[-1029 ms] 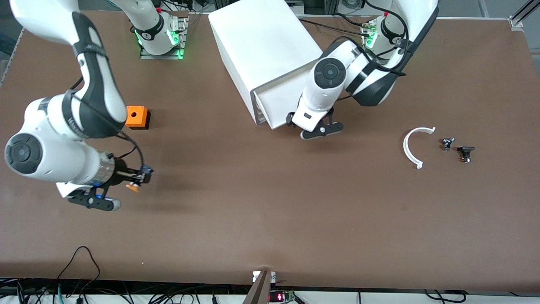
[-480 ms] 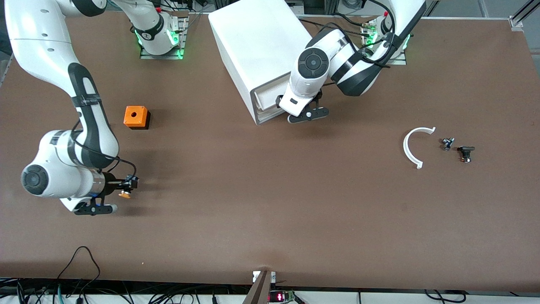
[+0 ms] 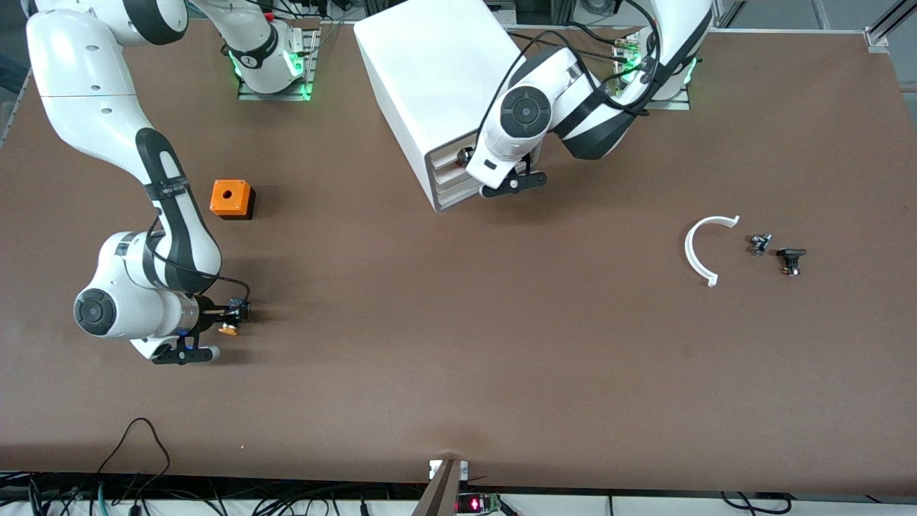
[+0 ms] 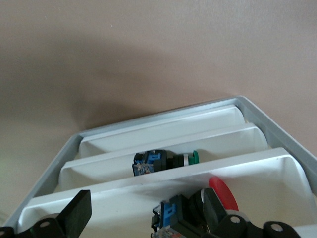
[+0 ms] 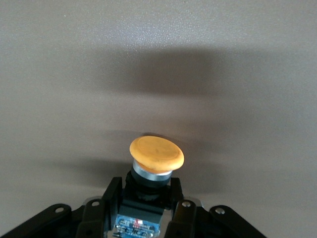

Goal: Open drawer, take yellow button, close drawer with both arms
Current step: 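Push the drawer shut with the left gripper while the right gripper carries the button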

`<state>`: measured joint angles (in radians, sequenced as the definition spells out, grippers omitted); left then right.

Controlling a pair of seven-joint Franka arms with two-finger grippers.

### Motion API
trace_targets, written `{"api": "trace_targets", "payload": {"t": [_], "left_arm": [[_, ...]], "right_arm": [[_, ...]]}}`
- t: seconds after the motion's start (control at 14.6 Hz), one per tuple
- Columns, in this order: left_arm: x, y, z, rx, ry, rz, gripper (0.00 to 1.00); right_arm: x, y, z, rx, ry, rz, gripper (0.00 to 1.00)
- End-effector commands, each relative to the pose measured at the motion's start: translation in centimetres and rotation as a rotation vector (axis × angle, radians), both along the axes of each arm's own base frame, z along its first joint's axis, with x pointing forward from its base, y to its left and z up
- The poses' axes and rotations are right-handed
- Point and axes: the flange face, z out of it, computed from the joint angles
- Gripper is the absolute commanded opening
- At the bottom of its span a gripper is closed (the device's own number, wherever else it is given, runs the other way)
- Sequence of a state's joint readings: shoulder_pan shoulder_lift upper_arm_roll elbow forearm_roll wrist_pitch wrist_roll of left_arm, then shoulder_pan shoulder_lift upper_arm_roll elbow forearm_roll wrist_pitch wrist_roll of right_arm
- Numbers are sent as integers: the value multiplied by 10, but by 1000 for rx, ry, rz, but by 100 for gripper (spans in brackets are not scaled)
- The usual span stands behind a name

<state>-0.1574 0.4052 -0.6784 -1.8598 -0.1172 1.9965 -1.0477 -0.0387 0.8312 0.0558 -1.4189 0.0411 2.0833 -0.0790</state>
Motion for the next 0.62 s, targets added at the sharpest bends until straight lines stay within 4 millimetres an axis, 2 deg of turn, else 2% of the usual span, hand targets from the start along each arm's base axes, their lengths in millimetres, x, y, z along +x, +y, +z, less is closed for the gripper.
{"api": "trace_targets", "payload": {"t": [0.0,0.07,0.21,0.27,0.41,0.55], "left_arm": [[-7,-5,0,-13,43,4,99],[-4,-3,3,-19,37,0,99],[10,6,10,-26,13,-32,99],[25,16,18,-36,-21,-82,99],[69,52,42,-12,-114,-140,99],[99,80,68,-10,-162,-220,99]], "right_arm": [[3,3,13,-1,-24,18,81],[4,3,20,0,-31,16,99],[8,4,52,-3,-69,13,100],[9,5,76,-6,-97,0,100],[8,7,126,-22,-125,-33,100],[0,6,172,-71,-135,-30,100]]}}
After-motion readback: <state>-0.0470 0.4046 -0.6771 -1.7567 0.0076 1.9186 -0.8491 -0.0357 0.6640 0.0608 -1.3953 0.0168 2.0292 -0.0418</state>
